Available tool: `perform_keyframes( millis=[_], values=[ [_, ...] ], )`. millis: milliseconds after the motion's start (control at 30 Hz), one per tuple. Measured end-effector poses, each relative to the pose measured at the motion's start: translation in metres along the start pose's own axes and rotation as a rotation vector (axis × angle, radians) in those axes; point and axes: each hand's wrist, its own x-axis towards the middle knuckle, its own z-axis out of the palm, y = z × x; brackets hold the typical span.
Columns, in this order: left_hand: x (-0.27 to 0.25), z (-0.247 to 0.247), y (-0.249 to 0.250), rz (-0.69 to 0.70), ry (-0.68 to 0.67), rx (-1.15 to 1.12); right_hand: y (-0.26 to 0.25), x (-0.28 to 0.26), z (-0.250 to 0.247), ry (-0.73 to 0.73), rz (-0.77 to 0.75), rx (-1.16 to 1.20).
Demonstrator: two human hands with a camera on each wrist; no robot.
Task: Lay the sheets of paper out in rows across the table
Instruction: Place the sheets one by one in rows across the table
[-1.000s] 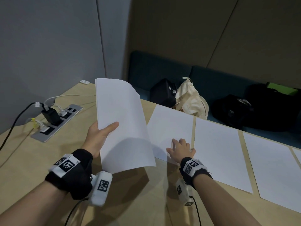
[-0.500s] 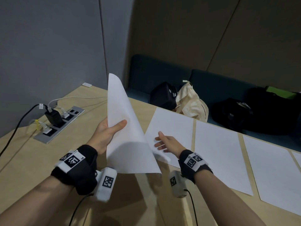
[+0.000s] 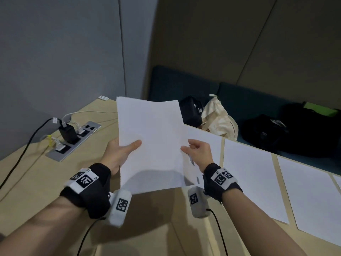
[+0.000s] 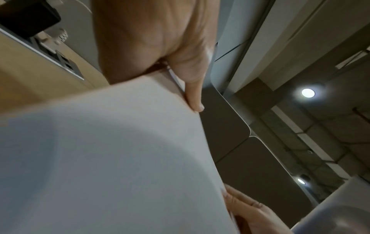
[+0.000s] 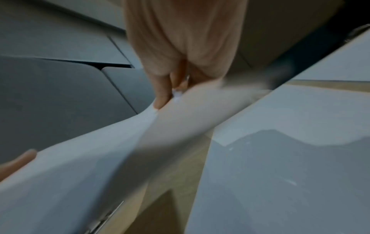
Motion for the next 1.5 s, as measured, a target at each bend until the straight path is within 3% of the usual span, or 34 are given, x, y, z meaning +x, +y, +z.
perform_keyframes(
  millis=[100,233,600,1266,1500],
  values=[
    [0.002,0.004,-0.008,-0.042,0.041,0.048,-0.001,0.001,0.006,0.214,-0.036,0.062],
    [0.002,0.006,-0.013,-0.087,0.029,0.059,-0.001,-0.001,0.008,0.286,-0.107,0.013],
    [0.001,0.005,-0.016,-0.127,0.115,-0.028,-0.014,-0.003,0.007,0.352,-0.272,-0.022],
    [0.000,0.009,-0.019,-0.015,0.180,-0.082,-0.009,-0.004,0.009,0.371,-0.253,-0.016],
    [0.001,0.008,-0.019,-0.010,0.169,-0.080,-0.014,0.004,0.009,0.383,-0.125,0.108]
  ],
)
